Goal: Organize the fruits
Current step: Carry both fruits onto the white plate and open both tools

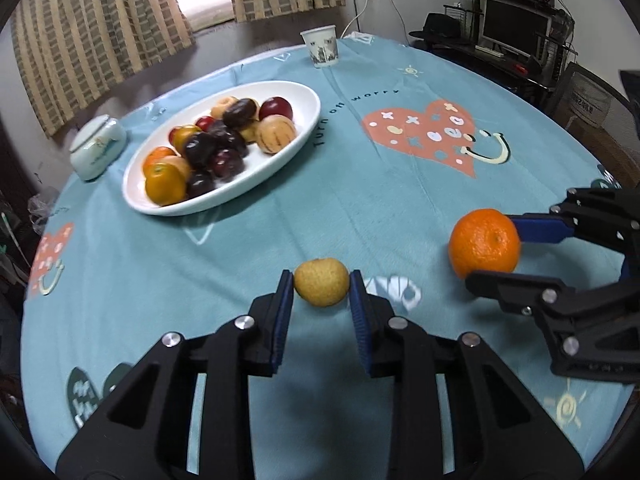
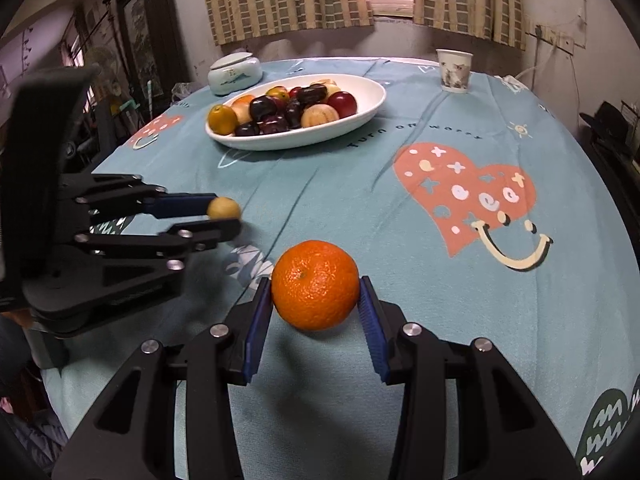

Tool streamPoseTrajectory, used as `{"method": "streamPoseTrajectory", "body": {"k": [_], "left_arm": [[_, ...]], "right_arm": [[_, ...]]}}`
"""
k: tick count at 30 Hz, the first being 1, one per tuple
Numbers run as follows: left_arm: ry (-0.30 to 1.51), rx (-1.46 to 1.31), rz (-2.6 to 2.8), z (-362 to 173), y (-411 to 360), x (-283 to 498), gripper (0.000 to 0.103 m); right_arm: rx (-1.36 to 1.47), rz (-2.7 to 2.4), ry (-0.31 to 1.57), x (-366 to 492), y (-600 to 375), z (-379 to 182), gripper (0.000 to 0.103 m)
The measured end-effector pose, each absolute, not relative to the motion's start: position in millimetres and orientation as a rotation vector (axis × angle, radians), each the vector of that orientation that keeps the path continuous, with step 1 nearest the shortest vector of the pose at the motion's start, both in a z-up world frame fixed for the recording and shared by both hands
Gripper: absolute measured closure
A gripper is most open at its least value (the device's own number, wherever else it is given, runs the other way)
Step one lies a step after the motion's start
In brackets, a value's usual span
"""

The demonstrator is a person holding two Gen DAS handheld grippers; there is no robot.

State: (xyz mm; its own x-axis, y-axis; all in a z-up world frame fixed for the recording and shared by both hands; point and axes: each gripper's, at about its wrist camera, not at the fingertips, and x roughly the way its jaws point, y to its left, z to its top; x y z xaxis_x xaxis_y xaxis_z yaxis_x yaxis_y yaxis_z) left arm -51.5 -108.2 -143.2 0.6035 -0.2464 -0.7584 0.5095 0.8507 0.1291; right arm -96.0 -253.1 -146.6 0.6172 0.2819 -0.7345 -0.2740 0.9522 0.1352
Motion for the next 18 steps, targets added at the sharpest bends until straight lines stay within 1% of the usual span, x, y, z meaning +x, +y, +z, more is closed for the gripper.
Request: {"method": "streamPoseTrajectory", "body": {"k": [18], "left_arm": [[0.782, 0.308, -0.385, -130, -51, -84, 0.074]], "right_arm": [[-0.122, 0.43, 0.877, -127, -181, -138, 0.059]]}}
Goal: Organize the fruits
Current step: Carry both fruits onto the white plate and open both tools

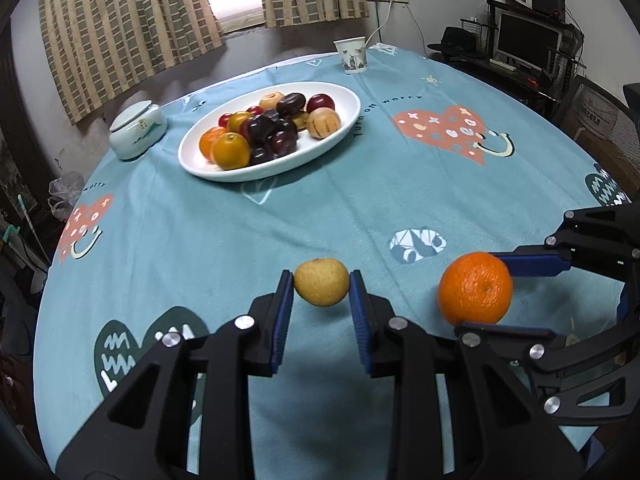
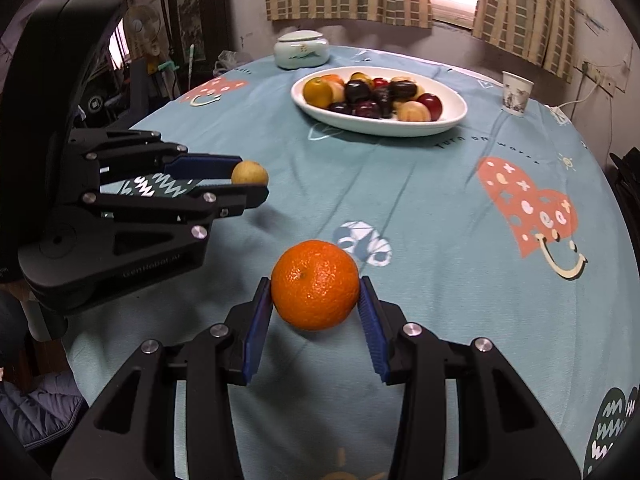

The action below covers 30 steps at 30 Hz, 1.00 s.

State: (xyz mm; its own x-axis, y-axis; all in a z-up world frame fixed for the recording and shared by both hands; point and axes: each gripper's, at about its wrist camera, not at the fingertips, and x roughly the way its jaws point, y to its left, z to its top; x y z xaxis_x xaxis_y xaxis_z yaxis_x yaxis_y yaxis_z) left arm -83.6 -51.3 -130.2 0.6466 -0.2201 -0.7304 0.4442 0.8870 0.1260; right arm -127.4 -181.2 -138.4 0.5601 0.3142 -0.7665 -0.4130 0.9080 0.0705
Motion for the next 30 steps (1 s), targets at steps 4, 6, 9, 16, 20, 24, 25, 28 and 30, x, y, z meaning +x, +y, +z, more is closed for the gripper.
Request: {"method": "streamPoseTrajectory", "body": {"k": [4, 6, 9, 16, 20, 24, 25, 28, 30], "left_arm": [[0.776, 0.298, -0.38, -128, -43, -85, 0.074], [0.772, 0.294, -0.377, -127, -39, -84, 0.074], [0.769, 0.29, -0.373, -127, -34, -85, 0.074], [0.746, 0.29, -0.368, -119, -26, -78, 0.074], [0.721, 0.288, -0.358, -106, -23, -62, 0.074], [0.701, 0.296, -0.346, -98, -24, -46, 0.074], [0.697, 0.302, -0.341, -97, -24, -43, 0.074], [0.695, 0.315, -0.342, -96, -28, -33, 0.074], [0.701, 0.313, -0.352, -99, -30, -31, 0.074]], "right_arm": [[-0.141, 0.437, 0.884, -127, -171, -138, 0.059], [-0.146, 0.439, 0.887, -127, -167, -139, 0.059], [-0.154, 0.445, 0.891, -126, -161, -139, 0.059], [-0.177, 0.458, 0.899, -123, -152, -140, 0.059], [-0.18, 0.465, 0.877, -116, -151, -133, 0.059], [-0.157, 0.458, 0.837, -101, -155, -120, 0.059], [-0.146, 0.455, 0.828, -97, -157, -118, 0.059], [-0.128, 0.452, 0.812, -87, -162, -113, 0.059], [-0.123, 0.455, 0.819, -82, -163, -115, 0.059]]}}
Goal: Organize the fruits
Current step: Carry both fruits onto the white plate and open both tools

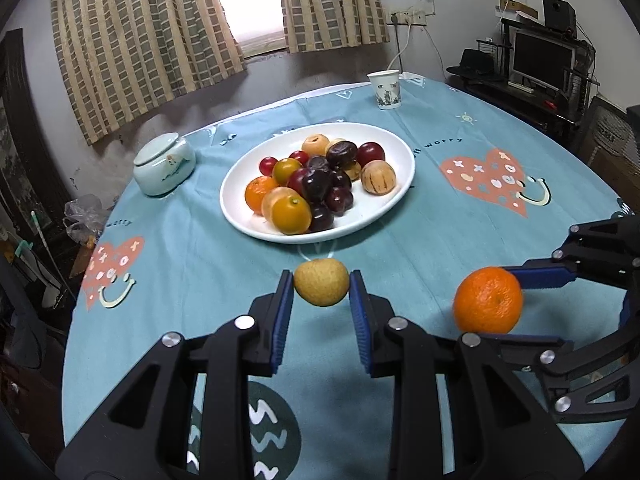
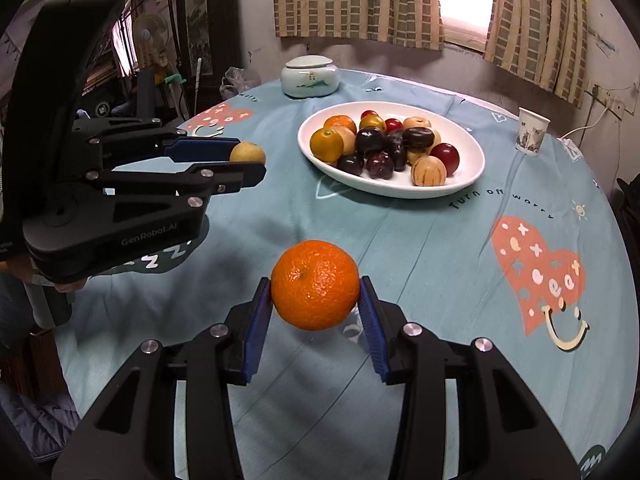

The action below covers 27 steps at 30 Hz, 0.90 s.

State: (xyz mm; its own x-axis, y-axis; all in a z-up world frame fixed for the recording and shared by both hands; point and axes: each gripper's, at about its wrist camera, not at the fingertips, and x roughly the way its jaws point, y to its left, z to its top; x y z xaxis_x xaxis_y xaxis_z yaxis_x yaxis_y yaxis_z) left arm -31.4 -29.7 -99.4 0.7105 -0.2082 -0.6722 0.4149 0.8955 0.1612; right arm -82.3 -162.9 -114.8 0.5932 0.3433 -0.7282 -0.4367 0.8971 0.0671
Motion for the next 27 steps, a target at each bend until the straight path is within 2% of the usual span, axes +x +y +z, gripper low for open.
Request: {"method": "streamPoseTrajectory", "body": {"k": [7, 12, 19, 27], "left_arm": [[0.72, 0.327, -0.355, -109, -34, -26, 0.074], [0.683, 0.338, -0.331, -95, -42, 0, 0.074], [0.653, 0.312, -0.234, -80, -58, 80, 0.074], [0.68, 0.331, -0.194, -96, -64, 128, 0.074]], "right_arm": [[-0.135, 0.456, 0.857, -76, -160, -129, 0.059], [-0.148, 0.429, 0.802, -57, -164, -108, 0.059], [-0.094, 0.34, 0.706, 22, -173, -76, 0.059], [-0.018, 0.271, 0.723, 110, -181, -74, 0.059]]}}
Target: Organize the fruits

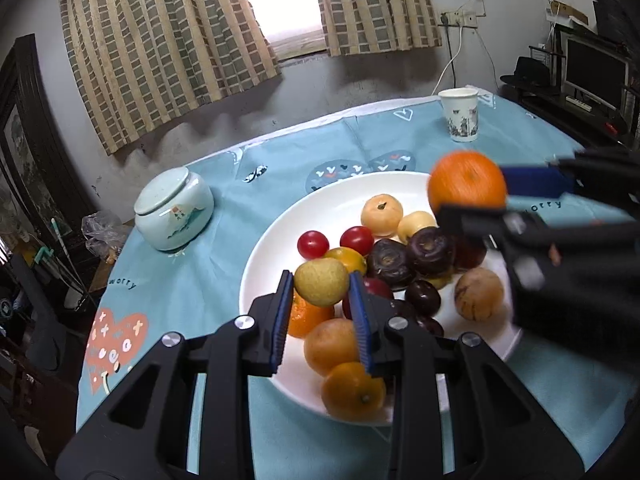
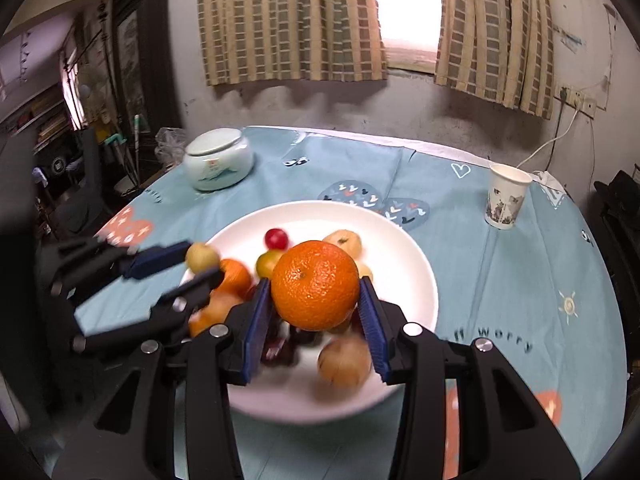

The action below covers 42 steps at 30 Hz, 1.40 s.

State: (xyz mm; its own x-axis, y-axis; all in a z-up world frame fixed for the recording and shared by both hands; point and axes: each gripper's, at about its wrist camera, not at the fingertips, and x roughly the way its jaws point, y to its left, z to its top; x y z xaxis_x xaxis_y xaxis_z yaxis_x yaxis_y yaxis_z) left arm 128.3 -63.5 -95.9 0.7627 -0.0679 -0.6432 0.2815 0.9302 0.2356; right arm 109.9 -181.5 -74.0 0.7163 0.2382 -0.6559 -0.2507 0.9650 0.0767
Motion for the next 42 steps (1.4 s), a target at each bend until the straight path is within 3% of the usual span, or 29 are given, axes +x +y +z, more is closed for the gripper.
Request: {"method": "streamPoseTrajectory", "body": {"k": [5, 7, 8, 9, 10, 16, 25, 28, 31, 33, 36, 42], "left_arm": [[0.711, 0.34, -0.213, -110, -67, 138, 0.072], [0.712, 0.346, -0.213, -113, -69, 138, 0.061], [0.708, 0.346, -0.216, -114, -69, 138, 0.05], [0.702, 0.349, -0.216, -114, -70, 138, 0.045], [0.7, 0.351, -0.217, -114, -70, 138, 0.045], [0.707, 0.315, -0.217, -111, -66, 138, 0.044], [0.655, 0.289, -0.2, -82, -62, 107, 0.034], [0.614, 0.277, -0.197, -64, -61, 87, 0.026], [0.538, 0.261, -0.185, -45, -56, 56, 0.011], [0.489, 0.242, -0.194, -34, -52, 35, 0.003], [0.431, 0.208, -0.191, -26, -45, 6, 0.002], [0.416, 0.203, -0.194, -28, -46, -20, 0.002]], "right_arm": [[0.026, 0.257, 0.805, 147, -183, -86, 0.059], [0.008, 0.221, 0.844, 156, -180, -93, 0.057], [0.008, 0.216, 0.847, 159, -179, -95, 0.047], [0.019, 0.224, 0.848, 160, -179, -96, 0.03], [0.034, 0.225, 0.839, 159, -181, -95, 0.028], [0.009, 0.232, 0.79, 153, -180, -80, 0.028], [0.022, 0.228, 0.723, 119, -190, -38, 0.028], [0.026, 0.228, 0.696, 101, -192, -21, 0.028], [0.041, 0.226, 0.646, 74, -198, -3, 0.028], [0.071, 0.227, 0.612, 50, -207, 4, 0.023], [0.091, 0.198, 0.548, 9, -221, -6, 0.009], [0.11, 0.105, 0.506, -46, -242, -55, 0.005]]}}
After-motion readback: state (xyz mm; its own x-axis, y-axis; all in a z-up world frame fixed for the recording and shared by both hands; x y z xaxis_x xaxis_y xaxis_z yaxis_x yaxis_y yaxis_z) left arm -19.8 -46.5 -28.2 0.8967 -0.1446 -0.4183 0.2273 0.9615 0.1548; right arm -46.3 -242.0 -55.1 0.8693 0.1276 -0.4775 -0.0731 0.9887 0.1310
